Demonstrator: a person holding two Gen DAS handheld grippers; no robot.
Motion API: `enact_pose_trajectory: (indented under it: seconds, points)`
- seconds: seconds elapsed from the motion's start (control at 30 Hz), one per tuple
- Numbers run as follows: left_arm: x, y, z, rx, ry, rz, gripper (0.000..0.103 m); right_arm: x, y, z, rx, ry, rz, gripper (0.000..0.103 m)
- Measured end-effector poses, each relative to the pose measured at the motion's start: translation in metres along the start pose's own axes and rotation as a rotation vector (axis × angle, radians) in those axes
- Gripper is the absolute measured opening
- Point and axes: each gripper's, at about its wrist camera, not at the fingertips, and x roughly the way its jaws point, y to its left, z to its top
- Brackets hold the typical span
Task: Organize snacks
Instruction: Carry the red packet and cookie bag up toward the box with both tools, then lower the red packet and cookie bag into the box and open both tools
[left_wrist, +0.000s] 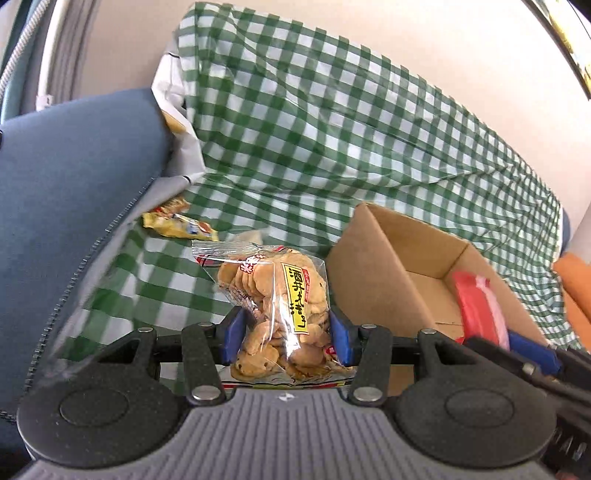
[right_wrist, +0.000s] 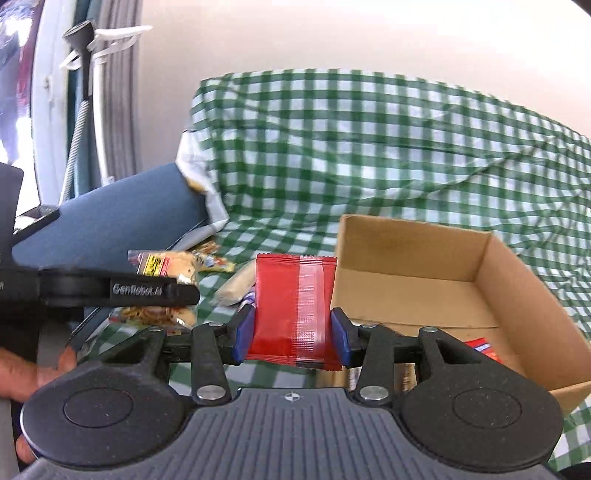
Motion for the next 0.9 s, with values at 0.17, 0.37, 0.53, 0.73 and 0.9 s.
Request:
enact_pose_trajectory:
  seconds: [0.17, 0.37, 0.53, 0.73, 0.9]
  points:
    - [0.004, 0.000, 0.002, 0.002, 0.007, -0.041, 0.054, -0.004, -0.008, 0.019, 0.035, -0.017, -0.069, 0.046]
    - [0.004, 0.001, 0.004, 0.014, 0.007, -0.085, 0.054, -0.005, -0.018, 0.049, 0.081, -0.017, -0.136, 0.046]
    - [0.004, 0.004, 0.003, 0.028, 0.014, -0.090, 0.054, 0.000, -0.023, 0.074, 0.069, -0.041, -0.163, 0.046]
    - [0.007, 0.000, 0.002, 0.037, 0.017, -0.093, 0.054, 0.012, -0.034, 0.081, 0.080, -0.043, -0.185, 0.046]
    - [0.014, -0.008, -0.001, 0.074, 0.028, -0.081, 0.054, 0.010, -0.051, 0.075, 0.062, -0.063, -0.193, 0.046]
